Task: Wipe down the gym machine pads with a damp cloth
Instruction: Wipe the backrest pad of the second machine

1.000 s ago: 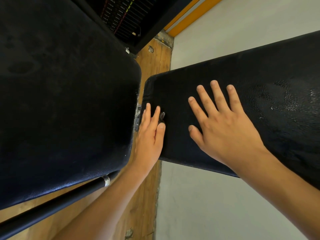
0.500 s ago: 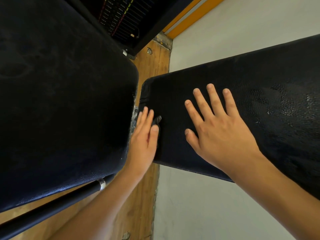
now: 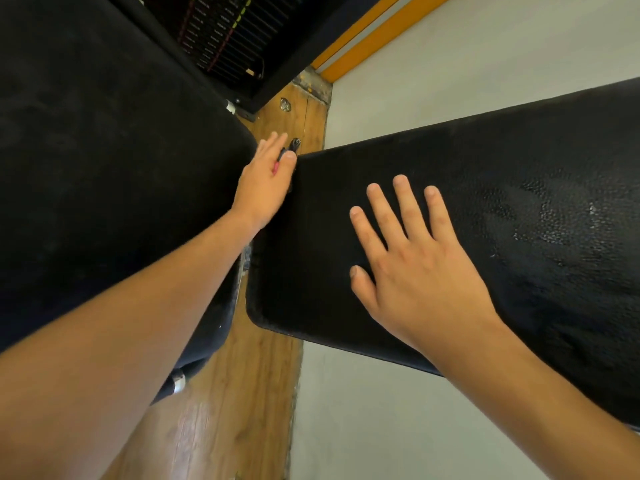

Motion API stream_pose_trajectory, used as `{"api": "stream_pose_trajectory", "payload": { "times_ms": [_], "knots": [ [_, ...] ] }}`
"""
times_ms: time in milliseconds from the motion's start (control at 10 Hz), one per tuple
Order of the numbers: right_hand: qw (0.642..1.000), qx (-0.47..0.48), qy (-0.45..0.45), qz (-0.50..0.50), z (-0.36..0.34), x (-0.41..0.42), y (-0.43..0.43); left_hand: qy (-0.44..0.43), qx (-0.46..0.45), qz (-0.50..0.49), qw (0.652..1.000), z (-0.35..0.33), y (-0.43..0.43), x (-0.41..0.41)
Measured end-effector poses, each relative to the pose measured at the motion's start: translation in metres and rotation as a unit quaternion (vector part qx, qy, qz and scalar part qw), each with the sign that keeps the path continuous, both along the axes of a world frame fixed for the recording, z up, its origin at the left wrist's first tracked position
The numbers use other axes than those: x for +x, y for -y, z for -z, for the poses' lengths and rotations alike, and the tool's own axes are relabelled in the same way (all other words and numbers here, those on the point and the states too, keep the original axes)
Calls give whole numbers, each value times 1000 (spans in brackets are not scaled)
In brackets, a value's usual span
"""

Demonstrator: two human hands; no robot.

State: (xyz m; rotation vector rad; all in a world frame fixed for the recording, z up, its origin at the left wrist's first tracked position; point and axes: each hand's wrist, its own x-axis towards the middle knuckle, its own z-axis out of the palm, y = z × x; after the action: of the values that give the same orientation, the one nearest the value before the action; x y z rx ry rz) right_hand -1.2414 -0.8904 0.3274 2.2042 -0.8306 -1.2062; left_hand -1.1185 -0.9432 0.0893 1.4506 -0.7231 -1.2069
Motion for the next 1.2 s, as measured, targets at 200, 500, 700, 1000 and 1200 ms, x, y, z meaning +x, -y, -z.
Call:
{"api": "stream_pose_trajectory", "payload": {
  "times_ms": [200, 500, 700, 1000, 1200],
  "knots": [
    [1000, -1, -2, 2, 0, 0, -1, 32, 9, -16, 999, -3, -51, -27],
    [1000, -1, -4, 4, 0, 0, -1, 54, 2, -17, 998, -5, -146, -75],
    [1000, -3, -3, 1, 0, 3, -2, 152, -15, 31, 988, 1, -112, -50],
    [1000, -9, -8, -4, 1, 0, -3, 238, 16, 71, 969, 4, -131, -52],
    [1000, -6, -3, -3, 2, 0, -1, 230, 51, 76, 969, -5, -185, -78]
  ]
}}
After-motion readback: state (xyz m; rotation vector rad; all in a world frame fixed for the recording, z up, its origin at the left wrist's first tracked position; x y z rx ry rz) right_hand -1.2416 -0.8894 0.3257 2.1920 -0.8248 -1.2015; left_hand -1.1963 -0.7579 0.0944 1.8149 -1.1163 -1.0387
